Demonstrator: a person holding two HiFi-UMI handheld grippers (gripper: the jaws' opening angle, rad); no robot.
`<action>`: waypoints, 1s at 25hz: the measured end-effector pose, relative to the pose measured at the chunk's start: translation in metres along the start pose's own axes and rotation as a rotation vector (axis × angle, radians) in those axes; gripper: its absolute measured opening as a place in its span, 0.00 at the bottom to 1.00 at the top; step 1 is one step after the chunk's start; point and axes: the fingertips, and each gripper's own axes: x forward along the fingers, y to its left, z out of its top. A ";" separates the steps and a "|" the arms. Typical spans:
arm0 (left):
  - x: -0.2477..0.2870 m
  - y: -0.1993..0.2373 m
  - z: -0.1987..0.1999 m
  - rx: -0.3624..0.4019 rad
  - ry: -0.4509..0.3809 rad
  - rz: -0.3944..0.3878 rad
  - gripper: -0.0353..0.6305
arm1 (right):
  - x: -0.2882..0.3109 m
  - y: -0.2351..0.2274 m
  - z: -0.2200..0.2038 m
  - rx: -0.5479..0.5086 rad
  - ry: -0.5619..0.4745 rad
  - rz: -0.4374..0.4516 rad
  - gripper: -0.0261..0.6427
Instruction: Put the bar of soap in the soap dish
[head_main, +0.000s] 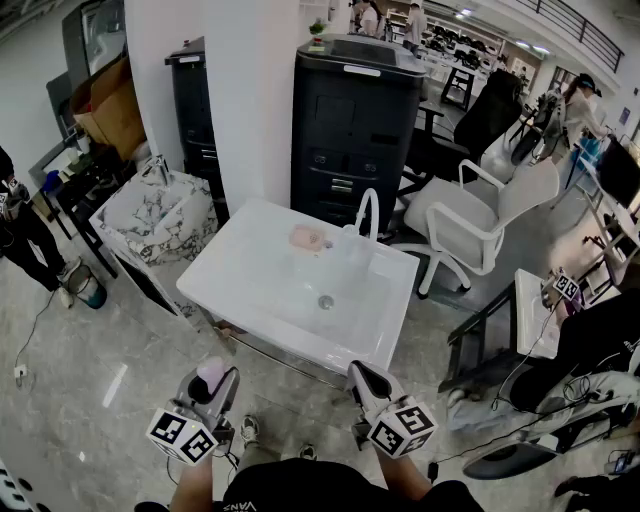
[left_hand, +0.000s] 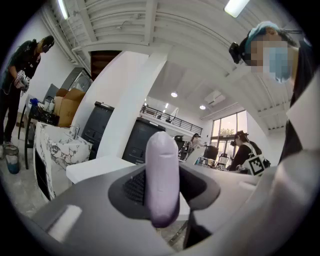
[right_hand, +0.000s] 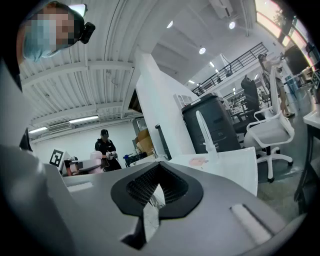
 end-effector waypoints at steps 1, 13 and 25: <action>-0.001 -0.001 0.001 -0.003 -0.002 0.002 0.35 | -0.001 0.001 0.001 0.000 0.000 0.001 0.03; 0.013 0.015 -0.002 -0.009 -0.005 -0.010 0.35 | 0.015 -0.001 -0.001 0.052 -0.036 0.028 0.03; 0.079 0.085 0.019 -0.034 0.059 -0.152 0.35 | 0.091 0.000 0.009 0.057 -0.058 -0.094 0.03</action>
